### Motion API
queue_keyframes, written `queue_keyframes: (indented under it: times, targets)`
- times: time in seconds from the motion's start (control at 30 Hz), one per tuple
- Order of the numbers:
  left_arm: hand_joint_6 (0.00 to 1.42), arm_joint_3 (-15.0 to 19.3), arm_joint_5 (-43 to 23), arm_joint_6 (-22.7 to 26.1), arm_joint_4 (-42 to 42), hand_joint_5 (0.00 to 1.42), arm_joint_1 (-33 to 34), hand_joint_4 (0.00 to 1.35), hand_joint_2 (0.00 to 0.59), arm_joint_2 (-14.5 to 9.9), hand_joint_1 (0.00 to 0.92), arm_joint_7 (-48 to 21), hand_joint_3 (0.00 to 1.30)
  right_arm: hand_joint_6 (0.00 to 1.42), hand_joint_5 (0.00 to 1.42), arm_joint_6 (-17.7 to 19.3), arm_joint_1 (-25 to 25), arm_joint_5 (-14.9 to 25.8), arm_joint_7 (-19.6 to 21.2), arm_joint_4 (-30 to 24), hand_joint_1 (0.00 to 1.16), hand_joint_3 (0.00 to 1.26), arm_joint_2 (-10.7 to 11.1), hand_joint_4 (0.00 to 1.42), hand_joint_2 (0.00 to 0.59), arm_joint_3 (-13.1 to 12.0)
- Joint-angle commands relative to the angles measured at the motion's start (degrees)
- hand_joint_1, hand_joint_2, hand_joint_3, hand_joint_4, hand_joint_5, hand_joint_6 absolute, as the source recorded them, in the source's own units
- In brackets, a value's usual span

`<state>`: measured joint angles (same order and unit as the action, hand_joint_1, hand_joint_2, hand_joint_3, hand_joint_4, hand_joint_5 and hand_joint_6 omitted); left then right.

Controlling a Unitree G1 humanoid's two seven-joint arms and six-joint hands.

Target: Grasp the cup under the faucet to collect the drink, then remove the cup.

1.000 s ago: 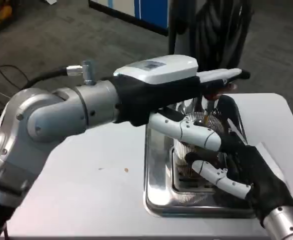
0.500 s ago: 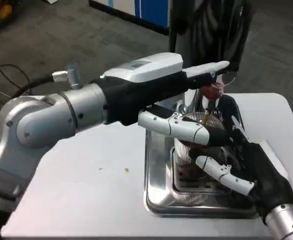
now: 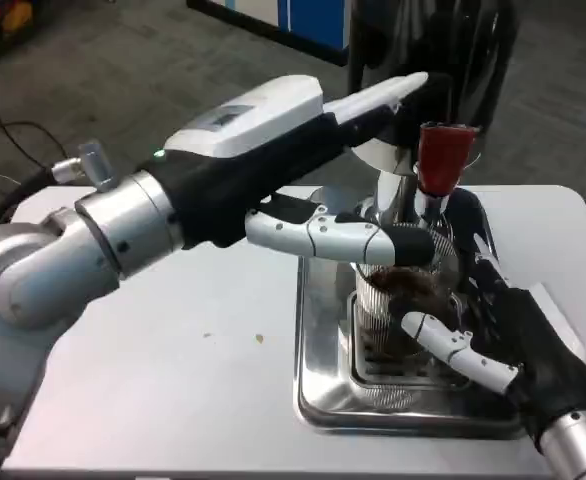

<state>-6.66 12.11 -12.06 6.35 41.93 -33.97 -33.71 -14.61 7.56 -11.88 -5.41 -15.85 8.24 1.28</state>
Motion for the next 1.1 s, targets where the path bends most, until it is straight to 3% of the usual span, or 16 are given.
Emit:
queue_keyframes:
  times: [0.03, 0.53, 1.1]
  targets:
    - [0.19, 1.9, -0.4, -0.5, 2.9, 0.09, -1.9, 0.0, 0.092, 0.0, 0.128, 1.5, 0.05, 0.0, 0.09, 0.3, -0.8, 0.7, 0.2, -0.8, 0.59, 0.0, 0.3, 0.0, 0.232, -0.4]
    - [0.23, 6.3, -0.3, 2.8, 10.5, 0.15, -13.5, 0.04, 0.098, -2.2, 0.133, 1.5, 0.1, 0.04, 0.11, 1.1, -1.4, 2.6, -0.2, -1.4, 0.59, 0.0, 1.8, 0.0, 0.232, -1.3]
    - [0.25, 15.6, -0.9, 2.7, 16.9, 0.16, -32.8, 0.05, 0.088, -3.1, 0.129, 3.4, 0.11, 0.06, 0.11, 2.8, -0.6, 3.6, 0.2, 1.1, 0.59, 0.0, 1.1, 0.0, 0.233, -0.6]
